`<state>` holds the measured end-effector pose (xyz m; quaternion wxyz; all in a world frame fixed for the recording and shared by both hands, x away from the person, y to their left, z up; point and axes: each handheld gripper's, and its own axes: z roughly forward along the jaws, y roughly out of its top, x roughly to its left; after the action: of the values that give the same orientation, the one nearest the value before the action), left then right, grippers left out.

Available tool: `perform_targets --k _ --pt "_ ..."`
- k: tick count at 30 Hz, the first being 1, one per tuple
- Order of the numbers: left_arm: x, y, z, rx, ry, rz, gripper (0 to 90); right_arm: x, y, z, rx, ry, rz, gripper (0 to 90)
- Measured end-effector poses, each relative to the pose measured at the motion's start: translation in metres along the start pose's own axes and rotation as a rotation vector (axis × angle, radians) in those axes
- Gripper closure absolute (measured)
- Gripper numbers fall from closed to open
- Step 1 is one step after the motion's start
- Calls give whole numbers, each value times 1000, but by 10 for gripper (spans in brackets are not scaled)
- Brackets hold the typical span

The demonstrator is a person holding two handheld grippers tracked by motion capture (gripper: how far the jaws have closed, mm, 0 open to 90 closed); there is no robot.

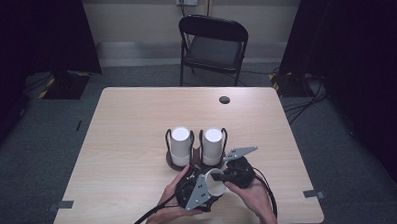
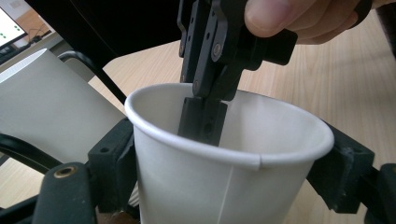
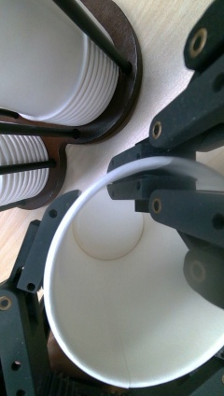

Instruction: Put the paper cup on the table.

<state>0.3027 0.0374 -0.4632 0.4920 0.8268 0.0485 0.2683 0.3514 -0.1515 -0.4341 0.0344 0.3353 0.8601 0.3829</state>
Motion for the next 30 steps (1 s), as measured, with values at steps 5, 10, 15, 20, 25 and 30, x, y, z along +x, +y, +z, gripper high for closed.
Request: perform_targets --k 5,10,15,20,25,30 --pt "3 -2 -2 -25 0 -40 229 0 -1 1 -8 1 5 851" --pt "5 -3 -2 -47 4 -70 244 0 -1 0 -31 -4 11 839" --pt "7 -5 -3 -37 19 -75 245 1 -1 -1 -42 -20 18 818" --pt "10 -7 -1 -44 28 -106 245 0 -2 -1 -73 -31 28 784" --pt "13 -9 -1 -38 37 -137 244 -2 -4 -3 -115 -34 51 761" --pt "16 -12 -3 -52 45 -190 243 0 -6 -7 -164 -34 58 717"
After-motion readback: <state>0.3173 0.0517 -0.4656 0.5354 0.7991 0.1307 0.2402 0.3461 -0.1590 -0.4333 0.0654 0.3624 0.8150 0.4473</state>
